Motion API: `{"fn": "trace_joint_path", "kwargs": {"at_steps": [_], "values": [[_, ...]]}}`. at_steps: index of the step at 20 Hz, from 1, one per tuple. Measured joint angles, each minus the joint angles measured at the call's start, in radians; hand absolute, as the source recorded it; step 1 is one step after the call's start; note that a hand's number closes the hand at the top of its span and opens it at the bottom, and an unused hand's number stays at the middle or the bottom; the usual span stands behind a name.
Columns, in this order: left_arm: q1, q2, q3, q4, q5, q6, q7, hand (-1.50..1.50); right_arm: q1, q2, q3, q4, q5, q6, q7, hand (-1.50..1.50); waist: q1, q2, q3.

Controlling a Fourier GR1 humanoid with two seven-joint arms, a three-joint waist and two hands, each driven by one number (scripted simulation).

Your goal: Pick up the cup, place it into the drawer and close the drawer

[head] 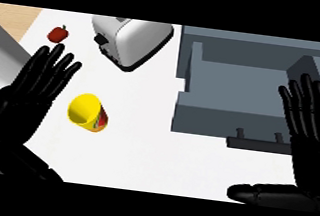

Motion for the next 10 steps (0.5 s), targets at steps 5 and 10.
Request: {"fn": "trace_joint_path", "kwargs": {"at_steps": [5,10], "values": [[-0.039,0.001,0.028,0.039,0.031,-0.018,0.019,-1.5,-0.04,-0.004,-0.028,0.013,-0.013,0.008,0.034,-1.5,0.001,-0.001,0.0],[-0.067,-0.005,0.038,0.094,0.017,-0.027,0.018,-1.5,-0.035,0.008,-0.026,0.033,-0.006,0.024,0.01,-1.5,0.0,-0.001,0.0]]}}
